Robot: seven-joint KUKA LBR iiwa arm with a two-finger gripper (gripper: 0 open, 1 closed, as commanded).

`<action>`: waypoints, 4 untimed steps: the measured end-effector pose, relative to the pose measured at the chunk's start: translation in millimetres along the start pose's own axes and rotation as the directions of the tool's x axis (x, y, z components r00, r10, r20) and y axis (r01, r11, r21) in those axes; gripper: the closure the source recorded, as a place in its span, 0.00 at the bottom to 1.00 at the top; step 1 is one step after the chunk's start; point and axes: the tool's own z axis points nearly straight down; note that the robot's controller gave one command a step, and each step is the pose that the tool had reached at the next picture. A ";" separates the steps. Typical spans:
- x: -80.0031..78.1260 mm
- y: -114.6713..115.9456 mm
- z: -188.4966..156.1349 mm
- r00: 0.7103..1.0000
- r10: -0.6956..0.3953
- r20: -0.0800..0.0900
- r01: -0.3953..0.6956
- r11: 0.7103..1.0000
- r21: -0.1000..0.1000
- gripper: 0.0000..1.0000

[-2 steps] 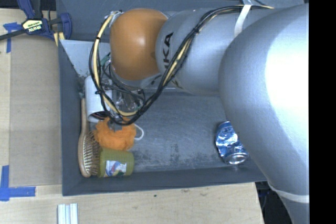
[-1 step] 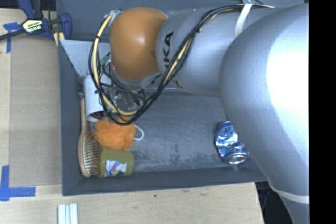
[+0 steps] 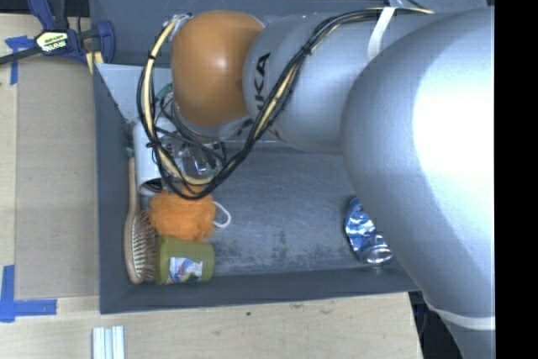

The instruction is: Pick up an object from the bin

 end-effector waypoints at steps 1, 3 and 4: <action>-1.8 -0.1 -1.6 0.999 -0.051 0.010 0.051 0.999 -0.002 1.00; 4.9 4.8 8.5 0.991 -0.129 0.039 0.130 0.992 -0.005 1.00; 5.3 1.4 20.5 0.988 -0.145 0.052 0.146 0.989 -0.009 1.00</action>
Offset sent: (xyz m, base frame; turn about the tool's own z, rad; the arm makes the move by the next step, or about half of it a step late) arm 0.0078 -0.0089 -0.0546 -0.1078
